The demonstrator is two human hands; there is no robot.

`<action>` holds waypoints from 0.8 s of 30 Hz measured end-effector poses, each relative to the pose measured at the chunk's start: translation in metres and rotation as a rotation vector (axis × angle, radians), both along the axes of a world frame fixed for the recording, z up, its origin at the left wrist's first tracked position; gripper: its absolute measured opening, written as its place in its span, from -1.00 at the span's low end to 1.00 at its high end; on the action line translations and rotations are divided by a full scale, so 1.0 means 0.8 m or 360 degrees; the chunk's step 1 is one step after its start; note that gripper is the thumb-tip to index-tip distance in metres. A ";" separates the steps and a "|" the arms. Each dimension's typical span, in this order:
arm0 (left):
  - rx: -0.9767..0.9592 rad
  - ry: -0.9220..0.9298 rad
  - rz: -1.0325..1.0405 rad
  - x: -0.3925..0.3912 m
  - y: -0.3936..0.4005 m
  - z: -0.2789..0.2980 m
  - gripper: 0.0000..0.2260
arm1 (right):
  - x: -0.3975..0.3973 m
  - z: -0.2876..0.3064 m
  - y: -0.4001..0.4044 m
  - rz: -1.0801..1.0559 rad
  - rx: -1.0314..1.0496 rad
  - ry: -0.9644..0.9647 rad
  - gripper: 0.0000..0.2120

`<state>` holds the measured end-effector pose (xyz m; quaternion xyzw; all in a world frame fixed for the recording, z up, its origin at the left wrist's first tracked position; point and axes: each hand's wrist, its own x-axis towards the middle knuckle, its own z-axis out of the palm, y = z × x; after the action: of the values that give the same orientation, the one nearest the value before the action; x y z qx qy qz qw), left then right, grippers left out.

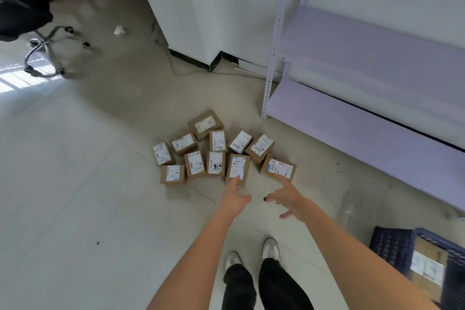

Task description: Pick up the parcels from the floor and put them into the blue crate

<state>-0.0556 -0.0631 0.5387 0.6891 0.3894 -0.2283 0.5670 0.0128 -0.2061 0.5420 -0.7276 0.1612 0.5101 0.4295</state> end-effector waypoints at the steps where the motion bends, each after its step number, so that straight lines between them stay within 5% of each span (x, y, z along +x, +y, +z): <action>1: 0.0017 0.0013 0.0010 0.006 0.009 -0.020 -0.39 | 0.006 -0.015 0.010 0.0004 -0.0007 0.0015 -0.21; 13: -0.0001 0.0271 0.0042 0.067 0.102 -0.377 -0.43 | 0.046 -0.387 0.110 0.0041 -0.0084 0.0182 -0.13; 18: 0.0184 0.0280 -0.0185 0.104 0.122 -0.526 -0.44 | 0.089 -0.539 0.131 0.0024 -0.0127 0.0148 -0.11; 24: 0.0343 0.0264 -0.0190 0.146 0.133 -0.652 -0.35 | 0.144 -0.658 0.156 0.0007 -0.0111 0.0033 -0.06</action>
<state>0.0613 0.0435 0.0173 0.7466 0.4156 -0.2748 0.4410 0.1277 -0.0811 0.0155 -0.7371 0.1818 0.5125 0.4011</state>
